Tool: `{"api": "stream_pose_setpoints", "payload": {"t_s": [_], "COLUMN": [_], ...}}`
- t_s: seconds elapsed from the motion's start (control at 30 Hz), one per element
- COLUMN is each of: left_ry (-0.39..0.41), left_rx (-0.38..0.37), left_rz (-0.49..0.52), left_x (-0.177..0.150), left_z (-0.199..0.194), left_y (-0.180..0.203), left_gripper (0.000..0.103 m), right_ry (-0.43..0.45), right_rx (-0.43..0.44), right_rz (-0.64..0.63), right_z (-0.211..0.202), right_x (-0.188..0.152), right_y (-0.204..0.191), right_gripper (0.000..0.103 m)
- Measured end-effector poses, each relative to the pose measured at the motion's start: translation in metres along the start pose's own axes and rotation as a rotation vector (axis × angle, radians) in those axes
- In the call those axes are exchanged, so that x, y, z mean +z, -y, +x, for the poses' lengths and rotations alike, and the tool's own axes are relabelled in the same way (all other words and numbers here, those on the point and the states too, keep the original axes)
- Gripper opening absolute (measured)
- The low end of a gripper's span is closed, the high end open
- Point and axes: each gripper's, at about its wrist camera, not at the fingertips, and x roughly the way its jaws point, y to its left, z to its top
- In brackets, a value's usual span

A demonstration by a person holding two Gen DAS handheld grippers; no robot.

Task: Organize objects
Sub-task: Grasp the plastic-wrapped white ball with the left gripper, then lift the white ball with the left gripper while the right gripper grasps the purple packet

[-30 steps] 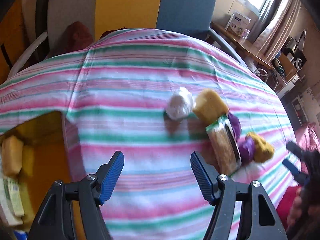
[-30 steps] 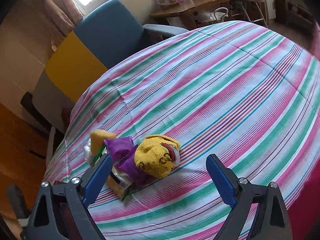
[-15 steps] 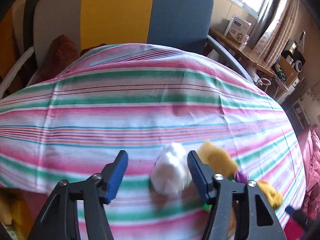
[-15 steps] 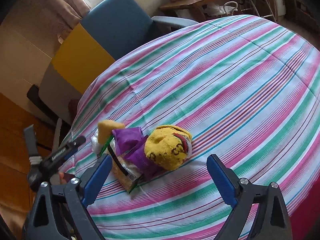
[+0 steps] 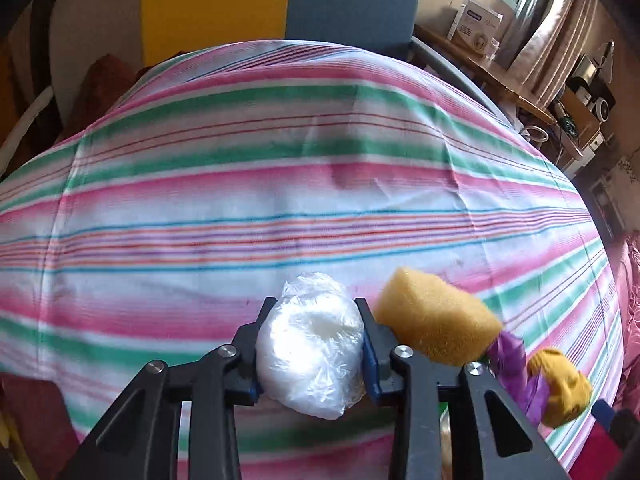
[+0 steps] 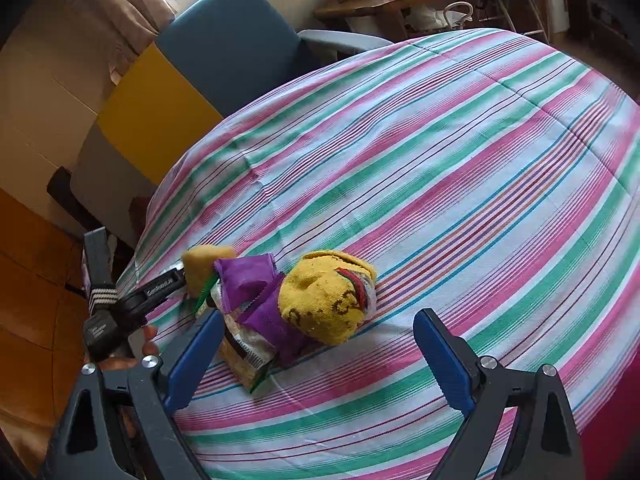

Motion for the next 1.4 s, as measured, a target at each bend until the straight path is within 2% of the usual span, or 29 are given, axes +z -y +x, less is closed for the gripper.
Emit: {"api": "stream_pose_setpoints", "payload": {"t_s": [0.13,0.3,0.5,0.63,0.77,0.8,0.97,1.1,1.23,1.3,1.4], "left_ry": [0.002,0.007,0.037,0.072,0.162,0.178,0.222,0.227,0.241,0.243,0.247], "left_rx": [0.031,0.034,0.039,0.038,0.052,0.049,0.002,-0.006,-0.003,-0.004,-0.009], "left_rz": [-0.01,0.008,0.081,0.145,0.233,0.238,0.233,0.238,0.248,0.249,0.248], "left_x": [-0.027,-0.07,-0.129,-0.17,-0.202,-0.206,-0.212,-0.213,-0.216,-0.217,-0.217], "left_z": [-0.014,-0.036,-0.064,-0.083,-0.094,-0.097,-0.098,-0.099,-0.099,-0.1,-0.099], "left_y": [-0.004,-0.001,0.016,0.026,0.034,0.033,0.025,0.025,0.025,0.025,0.025], "left_gripper": [0.036,0.036,0.036,0.036,0.037,0.037,0.037,0.037,0.037,0.037,0.037], "right_ry": [0.017,0.034,0.043,0.036,0.019,0.018,-0.033,-0.103,-0.143,-0.125,-0.081], "right_rx": [-0.015,-0.024,-0.041,-0.05,-0.047,-0.029,0.105,0.155,0.045,-0.03,-0.099], "right_rz": [0.012,0.055,0.082,0.086,0.071,0.058,-0.092,-0.232,-0.327,-0.356,-0.406], "right_z": [-0.001,-0.003,-0.004,-0.001,0.003,0.001,0.004,0.016,0.035,0.041,0.048], "right_x": [0.003,0.006,0.007,0.007,0.006,0.005,-0.005,-0.019,-0.028,-0.028,-0.026], "right_y": [0.003,0.012,0.018,0.018,0.015,0.013,-0.023,-0.052,-0.065,-0.067,-0.072], "right_gripper": [0.094,0.093,0.091,0.091,0.089,0.087,0.058,0.051,0.05,0.05,0.05]}}
